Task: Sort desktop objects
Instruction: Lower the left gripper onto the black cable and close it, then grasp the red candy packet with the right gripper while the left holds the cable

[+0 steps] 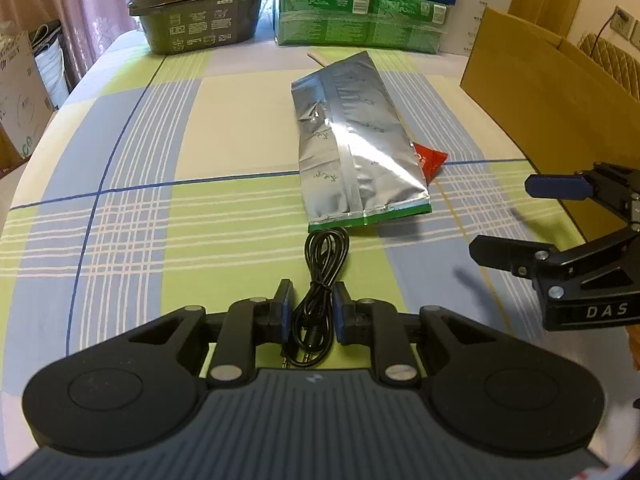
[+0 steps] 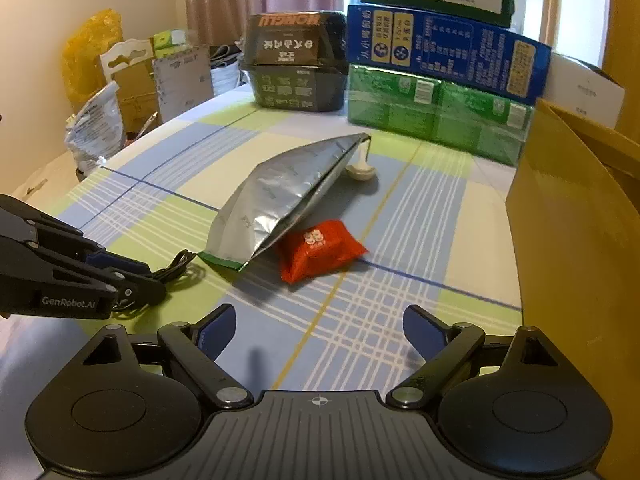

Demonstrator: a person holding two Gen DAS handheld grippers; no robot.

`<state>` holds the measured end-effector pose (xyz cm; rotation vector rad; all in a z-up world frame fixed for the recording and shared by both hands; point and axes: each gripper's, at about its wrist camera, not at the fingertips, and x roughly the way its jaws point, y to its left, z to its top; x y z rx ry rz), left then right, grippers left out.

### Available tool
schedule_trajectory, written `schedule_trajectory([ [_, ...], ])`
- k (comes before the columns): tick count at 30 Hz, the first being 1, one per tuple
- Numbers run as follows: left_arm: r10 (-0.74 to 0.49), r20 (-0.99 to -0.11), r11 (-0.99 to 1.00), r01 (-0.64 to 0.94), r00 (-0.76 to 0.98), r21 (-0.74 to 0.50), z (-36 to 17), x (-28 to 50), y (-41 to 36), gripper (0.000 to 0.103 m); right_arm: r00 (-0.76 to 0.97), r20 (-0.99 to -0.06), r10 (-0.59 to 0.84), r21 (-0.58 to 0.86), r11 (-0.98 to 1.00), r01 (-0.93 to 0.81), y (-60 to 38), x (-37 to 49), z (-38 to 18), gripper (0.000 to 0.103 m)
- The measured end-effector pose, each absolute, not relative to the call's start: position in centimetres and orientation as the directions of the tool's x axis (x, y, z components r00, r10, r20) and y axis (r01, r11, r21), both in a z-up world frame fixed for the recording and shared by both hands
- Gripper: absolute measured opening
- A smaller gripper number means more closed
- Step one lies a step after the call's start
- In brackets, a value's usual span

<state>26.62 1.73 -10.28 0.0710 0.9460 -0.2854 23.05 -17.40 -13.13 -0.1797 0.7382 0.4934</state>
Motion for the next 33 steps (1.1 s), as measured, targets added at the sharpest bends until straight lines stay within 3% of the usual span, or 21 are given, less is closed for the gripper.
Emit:
schedule_trajectory([
  [13,-0.223,-0.782,0.963,0.257,0.582,-0.083,-9.5,26.7,2.2,0.012,0.622,-0.677,0.395,-0.029,0.829,-0.558,-16.3,25.3,-14.1,0.075],
  [20,-0.214,-0.794,0.961,0.266,0.568,-0.069,-9.9,26.7,1.8,0.012,0.633,-0.66,0.405,-0.107,0.783,-0.613,-14.9,27.2,-15.4,0.075],
  [30,-0.214,-0.796,0.959,0.277,0.566,-0.061,-10.2,27.1,1.4,0.012,0.608,-0.655,0.449,-0.078,0.76,-0.645,-14.5,30.1,-16.5,0.075],
  [33,-0.211,-0.796,0.958,0.281,0.567,-0.054,-10.2,27.1,1.3,0.013,0.59,-0.664,0.46,-0.064,0.75,-0.658,-14.4,30.1,-16.6,0.058],
])
